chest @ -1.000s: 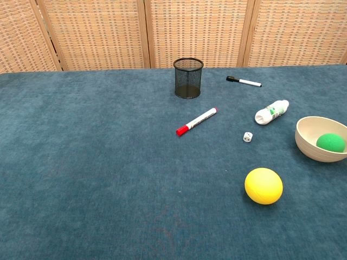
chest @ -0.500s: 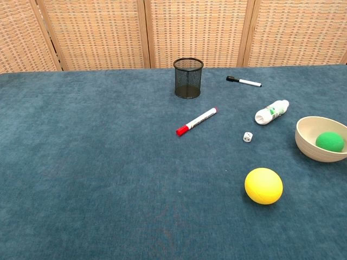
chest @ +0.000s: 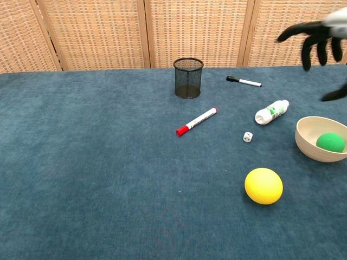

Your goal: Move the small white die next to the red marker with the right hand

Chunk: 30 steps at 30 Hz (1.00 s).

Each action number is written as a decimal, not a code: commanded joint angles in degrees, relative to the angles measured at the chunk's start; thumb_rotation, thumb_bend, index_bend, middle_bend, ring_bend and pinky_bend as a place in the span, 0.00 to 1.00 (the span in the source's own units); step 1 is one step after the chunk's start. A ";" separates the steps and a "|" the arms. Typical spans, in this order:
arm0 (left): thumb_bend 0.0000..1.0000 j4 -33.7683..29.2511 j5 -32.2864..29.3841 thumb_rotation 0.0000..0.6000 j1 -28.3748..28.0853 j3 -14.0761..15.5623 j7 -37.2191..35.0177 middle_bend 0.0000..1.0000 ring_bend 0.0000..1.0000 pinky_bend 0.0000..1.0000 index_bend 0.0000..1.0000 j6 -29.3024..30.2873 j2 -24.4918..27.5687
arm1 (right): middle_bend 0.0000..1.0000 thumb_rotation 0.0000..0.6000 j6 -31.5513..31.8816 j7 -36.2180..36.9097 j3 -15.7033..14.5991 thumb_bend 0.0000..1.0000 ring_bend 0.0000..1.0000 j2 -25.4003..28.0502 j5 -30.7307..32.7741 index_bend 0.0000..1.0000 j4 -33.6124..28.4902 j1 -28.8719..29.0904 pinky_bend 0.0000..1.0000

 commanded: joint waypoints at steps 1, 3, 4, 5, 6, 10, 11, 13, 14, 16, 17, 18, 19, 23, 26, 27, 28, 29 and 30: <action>0.00 0.10 -0.66 1.00 -0.30 -0.28 -0.51 0.00 0.00 0.00 0.00 -0.58 0.22 | 0.85 1.00 -10.03 -4.71 2.52 0.09 0.96 -6.56 10.21 0.22 4.89 8.35 1.00; 0.00 0.26 -1.29 1.00 -0.48 -0.48 -1.10 0.00 0.00 0.00 0.00 -1.13 0.40 | 0.90 1.00 -11.73 -7.01 2.03 0.15 1.00 -9.38 13.37 0.27 7.17 10.62 1.00; 0.00 0.36 -1.57 1.00 -0.62 -0.57 -1.34 0.00 0.00 0.00 0.00 -1.46 0.48 | 0.91 1.00 -12.20 -8.16 1.75 0.17 1.00 -11.06 14.94 0.28 8.59 11.67 1.00; 0.00 0.43 -1.79 1.00 -0.74 -0.63 -1.53 0.00 0.00 0.00 0.00 -1.75 0.55 | 0.92 1.00 -12.44 -9.12 1.49 0.20 1.00 -12.49 16.46 0.30 9.78 12.50 1.00; 0.00 0.51 -2.06 1.00 -0.89 -0.69 -1.71 0.00 0.00 0.00 0.00 -2.13 0.62 | 0.93 1.00 -12.74 -10.42 1.09 0.22 1.00 -14.10 18.65 0.32 11.17 13.51 1.00; 0.00 0.64 -2.54 1.00 -1.20 -0.70 -1.87 0.00 0.00 0.00 0.00 -2.93 0.70 | 0.94 1.00 -12.83 -14.17 -0.09 0.31 1.00 -17.80 23.64 0.37 14.70 15.83 1.00; 0.00 0.64 -2.66 1.00 -1.30 -0.70 -1.85 0.00 0.00 0.00 0.00 -3.15 0.69 | 0.95 1.00 -12.61 -15.43 -0.44 0.33 1.00 -18.74 24.62 0.37 15.79 16.42 1.00; 0.00 0.63 -2.98 1.00 -1.53 -0.72 -1.73 0.00 0.00 0.00 0.00 -3.66 0.69 | 0.95 1.00 -11.50 -18.71 -1.32 0.34 1.00 -20.80 27.33 0.38 17.84 17.72 1.00; 0.00 0.65 -3.08 1.00 -1.60 -0.71 -1.67 0.00 0.00 0.00 0.00 -3.83 0.68 | 0.95 1.00 -11.16 -19.69 -1.57 0.34 1.00 -21.30 28.32 0.38 18.23 18.07 1.00; 0.00 0.67 -3.35 1.00 -1.83 -0.72 -1.44 0.00 0.00 0.00 0.00 -4.26 0.61 | 0.95 1.00 -10.47 -22.67 -2.32 0.35 1.00 -22.35 31.76 0.38 18.95 19.17 1.00; 0.00 0.67 -3.45 1.00 -1.90 -0.72 -1.36 0.00 0.00 0.00 0.00 -4.41 0.60 | 0.95 1.00 -10.08 -23.96 -2.56 0.35 1.00 -22.76 33.54 0.38 19.19 19.71 1.00; 0.00 0.66 -3.53 1.00 -1.97 -0.72 -1.30 0.00 0.00 0.00 0.00 -4.53 0.59 | 0.95 1.00 -9.63 -25.14 -2.79 0.36 1.00 -23.10 35.31 0.38 19.34 20.18 1.00; 0.00 0.65 -3.60 1.00 -2.01 -0.71 -1.27 0.00 0.00 0.00 0.00 -4.61 0.59 | 0.95 1.00 -9.17 -26.28 -3.05 0.36 1.00 -23.43 37.15 0.38 19.51 20.63 1.00; 0.00 0.56 -3.75 1.00 -2.04 -0.70 -1.39 0.00 0.00 0.00 0.00 -4.60 0.67 | 0.95 1.00 -7.23 -30.86 -4.23 0.36 1.00 -24.52 45.44 0.39 19.95 22.46 1.00; 0.00 0.51 -3.69 1.00 -2.08 -0.63 -1.49 0.00 0.00 0.00 0.00 -4.63 0.75 | 0.95 1.00 -6.23 -32.35 -5.10 0.36 1.00 -25.31 48.52 0.39 20.31 23.28 1.00; 0.00 0.49 -3.66 1.00 -2.10 -0.58 -1.51 0.00 0.00 0.00 0.00 -4.66 0.78 | 0.95 1.00 -5.97 -32.63 -5.50 0.36 1.00 -25.71 49.15 0.39 20.63 23.53 1.00; 0.00 0.48 -3.66 1.00 -2.10 -0.56 -1.54 0.00 0.00 0.00 0.00 -4.65 0.80 | 0.95 1.00 -5.92 -32.63 -5.76 0.36 1.00 -26.02 49.45 0.39 20.87 23.66 1.00; 0.00 0.48 -3.66 1.00 -2.10 -0.56 -1.54 0.00 0.00 0.00 0.00 -4.63 0.79 | 0.95 1.00 -5.96 -32.47 -5.90 0.36 1.00 -26.25 49.56 0.39 21.00 23.71 1.00; 0.00 0.47 -3.69 1.00 -2.10 -0.55 -1.56 0.00 0.00 0.00 0.00 -4.61 0.79 | 0.95 1.00 -5.98 -32.07 -6.04 0.36 1.00 -26.59 49.39 0.39 21.24 23.75 1.00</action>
